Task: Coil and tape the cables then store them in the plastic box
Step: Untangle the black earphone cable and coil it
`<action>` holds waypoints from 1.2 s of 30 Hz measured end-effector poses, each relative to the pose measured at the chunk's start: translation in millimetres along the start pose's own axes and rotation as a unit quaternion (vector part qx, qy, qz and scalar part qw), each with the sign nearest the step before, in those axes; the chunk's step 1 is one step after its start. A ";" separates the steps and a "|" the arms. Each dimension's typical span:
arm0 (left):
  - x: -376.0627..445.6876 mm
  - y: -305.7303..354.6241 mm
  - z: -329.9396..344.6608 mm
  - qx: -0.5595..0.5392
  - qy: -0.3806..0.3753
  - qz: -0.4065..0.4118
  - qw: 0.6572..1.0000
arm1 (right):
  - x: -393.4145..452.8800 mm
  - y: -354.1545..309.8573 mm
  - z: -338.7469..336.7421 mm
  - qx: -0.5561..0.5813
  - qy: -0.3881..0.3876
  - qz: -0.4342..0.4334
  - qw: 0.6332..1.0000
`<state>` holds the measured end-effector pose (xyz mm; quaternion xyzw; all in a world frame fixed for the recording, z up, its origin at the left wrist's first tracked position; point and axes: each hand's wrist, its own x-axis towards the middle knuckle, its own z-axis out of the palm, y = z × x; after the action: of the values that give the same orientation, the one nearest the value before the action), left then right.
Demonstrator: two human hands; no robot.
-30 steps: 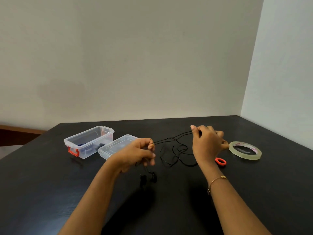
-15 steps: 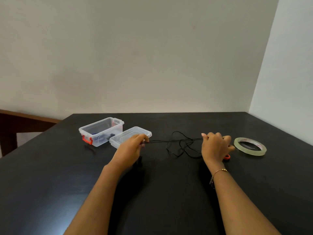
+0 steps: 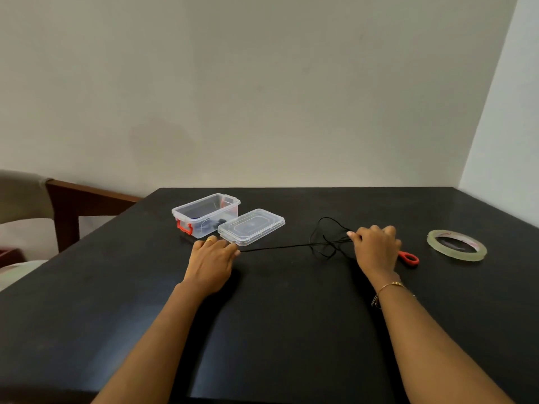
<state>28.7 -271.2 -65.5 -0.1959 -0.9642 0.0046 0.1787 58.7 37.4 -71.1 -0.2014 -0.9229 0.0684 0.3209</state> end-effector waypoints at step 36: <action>34.9 58.3 -12.0 -0.328 0.221 0.040 0.917 | -3.8 -38.0 -1.8 0.239 -0.106 -0.240 0.935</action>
<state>24.8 -204.9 -46.9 -0.2777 -0.8388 -0.3485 0.3128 50.0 1.3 -62.1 0.1176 -0.9288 0.2292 0.2663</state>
